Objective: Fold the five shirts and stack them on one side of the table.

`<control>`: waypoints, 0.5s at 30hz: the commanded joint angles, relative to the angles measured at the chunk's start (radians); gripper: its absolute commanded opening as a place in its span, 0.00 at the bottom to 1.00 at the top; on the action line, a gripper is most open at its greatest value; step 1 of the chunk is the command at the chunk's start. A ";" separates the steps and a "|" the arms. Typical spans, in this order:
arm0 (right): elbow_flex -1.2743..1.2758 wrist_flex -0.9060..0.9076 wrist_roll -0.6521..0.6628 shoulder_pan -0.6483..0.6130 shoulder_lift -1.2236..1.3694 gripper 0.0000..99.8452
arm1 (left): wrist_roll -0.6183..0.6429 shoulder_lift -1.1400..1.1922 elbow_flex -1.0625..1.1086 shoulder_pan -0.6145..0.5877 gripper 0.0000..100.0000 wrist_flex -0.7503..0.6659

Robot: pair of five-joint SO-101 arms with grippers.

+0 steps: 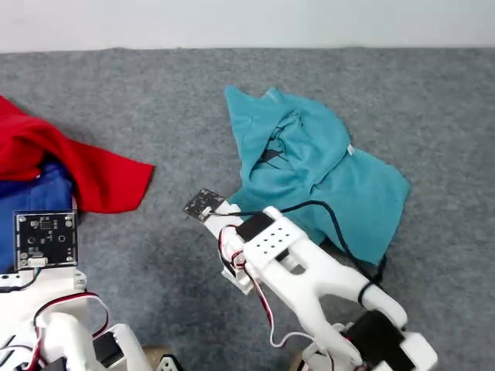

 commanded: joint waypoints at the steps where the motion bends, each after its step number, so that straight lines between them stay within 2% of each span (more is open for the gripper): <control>1: -0.052 -0.047 -0.028 -0.010 0.045 0.23 | 0.008 -0.003 0.019 -0.002 0.01 0.017; 10: -0.060 -0.150 -0.028 -0.008 0.174 0.22 | 0.006 -0.003 0.045 -0.002 0.01 0.017; 15: -0.077 -0.151 -0.018 -0.005 0.183 0.04 | 0.006 -0.003 0.047 -0.002 0.01 0.017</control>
